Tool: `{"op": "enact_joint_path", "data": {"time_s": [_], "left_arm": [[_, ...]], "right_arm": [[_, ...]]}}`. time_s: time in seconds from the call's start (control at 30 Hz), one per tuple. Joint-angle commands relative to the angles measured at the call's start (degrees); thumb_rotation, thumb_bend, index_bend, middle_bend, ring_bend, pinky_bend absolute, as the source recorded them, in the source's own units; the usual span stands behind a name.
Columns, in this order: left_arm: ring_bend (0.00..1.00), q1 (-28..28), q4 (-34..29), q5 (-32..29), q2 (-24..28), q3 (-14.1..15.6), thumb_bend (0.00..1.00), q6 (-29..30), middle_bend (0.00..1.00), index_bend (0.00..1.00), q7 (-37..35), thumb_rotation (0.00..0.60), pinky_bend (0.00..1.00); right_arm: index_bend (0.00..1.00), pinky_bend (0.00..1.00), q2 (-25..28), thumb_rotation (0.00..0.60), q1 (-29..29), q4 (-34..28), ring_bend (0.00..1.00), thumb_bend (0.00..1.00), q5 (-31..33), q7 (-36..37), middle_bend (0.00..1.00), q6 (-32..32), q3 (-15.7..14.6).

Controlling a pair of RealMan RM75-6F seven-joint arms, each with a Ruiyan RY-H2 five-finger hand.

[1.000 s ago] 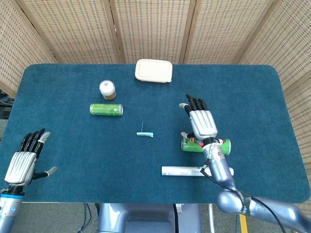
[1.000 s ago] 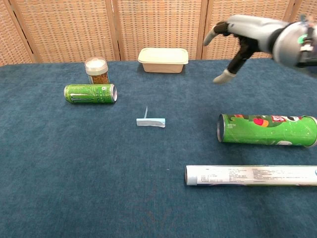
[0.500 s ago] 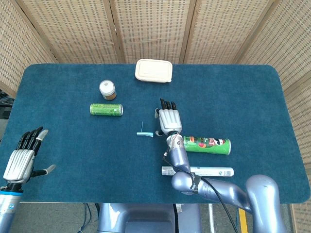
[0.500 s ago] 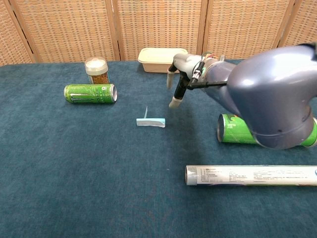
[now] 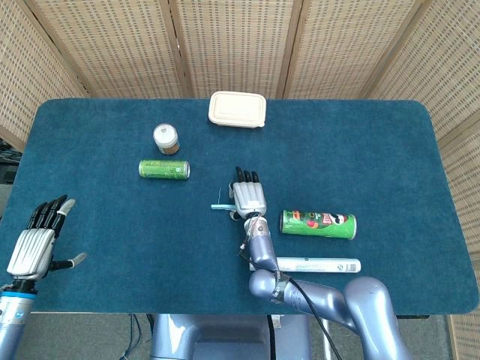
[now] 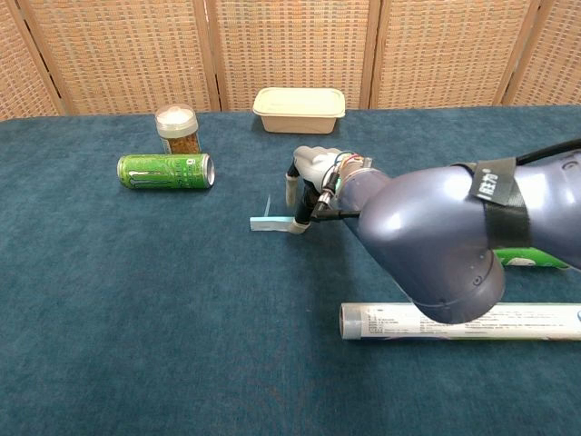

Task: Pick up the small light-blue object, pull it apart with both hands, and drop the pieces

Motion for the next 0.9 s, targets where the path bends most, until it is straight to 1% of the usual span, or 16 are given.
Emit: {"op": "enact_joint_path", "data": {"time_s": [0.03,0.13,0.23,0.47,0.83,0.9], "left_arm": [[0.0,-0.1,0.0,-0.2,0.0,0.0,0.0,-0.2,0.0,0.0,0.1,0.6,0.0],[0.0,-0.1,0.0,-0.4,0.1,-0.1,0.0,-0.2,0.0,0.0,-0.1,0.6,0.0],[0.0,-0.1,-0.1,-0.5,0.2,-0.1,0.0,-0.2,0.0,0.0,-0.3,0.6,0.0],[0.0,-0.3,0.0,-0.6,0.3,-0.1,0.0,-0.4,0.0,0.0,-0.5,0.6,0.0],[0.0,-0.3,-0.1,-0.6,0.5,0.0,0.0,-0.3,0.0,0.0,-0.9,0.6,0.0],[0.0,-0.3,-0.1,-0.6,0.5,0.0,0.0,-0.2,0.0,0.0,-0.9,0.6,0.0]], "right_arm": [[0.47,0.0,-1.0,0.6,0.0,0.9,0.0,0.26,-1.1,2.0,0.0,-0.6,0.4],[0.47,0.0,-1.6,0.6,0.1,1.8,0.0,0.27,-2.0,3.0,0.0,-0.7,0.5],[0.49,0.0,-2.1,0.6,0.2,3.0,0.0,0.33,-2.3,3.3,0.0,-1.0,0.6],[0.53,0.0,-2.9,0.6,0.1,4.9,0.0,0.4,-2.8,3.7,0.0,-1.7,0.6],[0.53,0.0,-2.9,0.6,-0.4,5.2,0.0,0.41,-3.2,2.5,0.0,-2.7,-0.1],[0.54,0.0,-2.9,0.6,-0.6,5.1,0.0,0.41,-2.9,2.4,0.0,-3.2,0.0]]}}
